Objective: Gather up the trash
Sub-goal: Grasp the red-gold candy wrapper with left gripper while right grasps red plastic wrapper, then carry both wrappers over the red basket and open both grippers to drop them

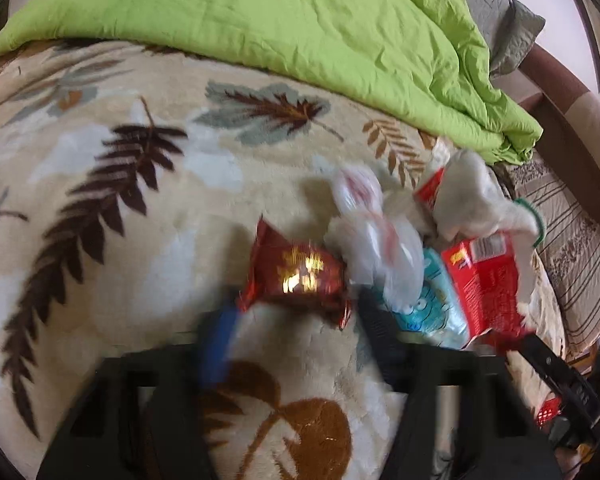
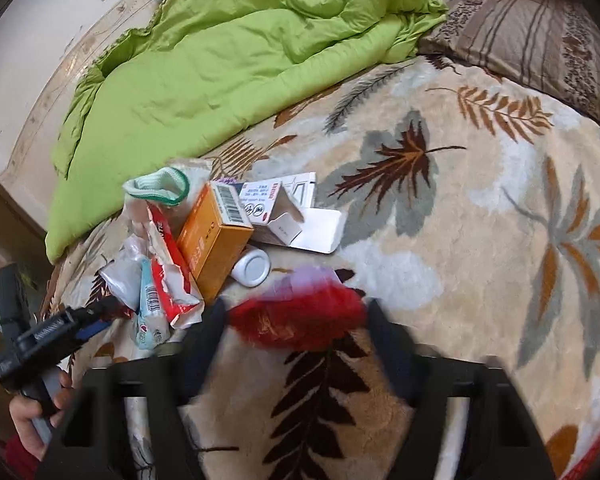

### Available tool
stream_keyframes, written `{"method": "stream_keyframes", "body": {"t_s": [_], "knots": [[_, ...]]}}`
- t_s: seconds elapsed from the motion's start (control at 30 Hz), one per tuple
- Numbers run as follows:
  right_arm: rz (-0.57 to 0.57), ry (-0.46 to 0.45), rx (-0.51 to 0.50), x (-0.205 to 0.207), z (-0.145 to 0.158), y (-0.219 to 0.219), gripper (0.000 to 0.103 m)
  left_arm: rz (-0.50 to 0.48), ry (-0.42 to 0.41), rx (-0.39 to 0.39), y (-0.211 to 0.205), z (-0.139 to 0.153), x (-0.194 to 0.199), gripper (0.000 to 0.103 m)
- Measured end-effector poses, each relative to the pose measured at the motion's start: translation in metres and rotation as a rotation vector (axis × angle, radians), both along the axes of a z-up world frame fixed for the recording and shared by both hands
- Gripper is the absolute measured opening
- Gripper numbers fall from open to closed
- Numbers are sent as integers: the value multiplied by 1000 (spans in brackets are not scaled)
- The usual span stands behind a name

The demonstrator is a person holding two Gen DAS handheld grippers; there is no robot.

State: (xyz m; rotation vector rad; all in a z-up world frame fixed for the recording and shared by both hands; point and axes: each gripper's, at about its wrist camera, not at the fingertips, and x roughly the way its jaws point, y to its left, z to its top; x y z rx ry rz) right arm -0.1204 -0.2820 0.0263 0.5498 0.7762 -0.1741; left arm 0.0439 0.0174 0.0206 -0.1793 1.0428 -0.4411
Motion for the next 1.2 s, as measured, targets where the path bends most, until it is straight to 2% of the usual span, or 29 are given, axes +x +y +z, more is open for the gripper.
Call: {"method": "stream_keyframes", "body": {"t_s": [0.07,0.27,0.53,0.63,0.7,0.8,0.93,1.03,1.2], "knots": [[27,-2,10,0,-3,3,27,13,-22,-6,3,-1,-8,43],[46,-82,-61,-14,13,16,24,34,-68,-12,11,13,-31,41],[51,-172,-102,-46,35,25,23,12,-230,-2,1,50,-102,41],[36,-210,-98,-70,46,23,23,-70,-268,-10,-15,63,-129,41],[29,-227,-83,-88,54,18,23,-158,-268,-36,-34,70,-148,41],[-5,-249,-81,-127,69,3,23,-268,-265,-66,-65,80,-171,41],[-110,-255,-136,-197,90,-34,23,-444,-249,-119,-117,95,-204,41],[-218,-227,-220,-245,100,-60,23,-578,-236,-147,-157,103,-232,41],[-367,-149,-279,-301,100,-94,23,-768,-178,-167,-229,104,-280,41]]}}
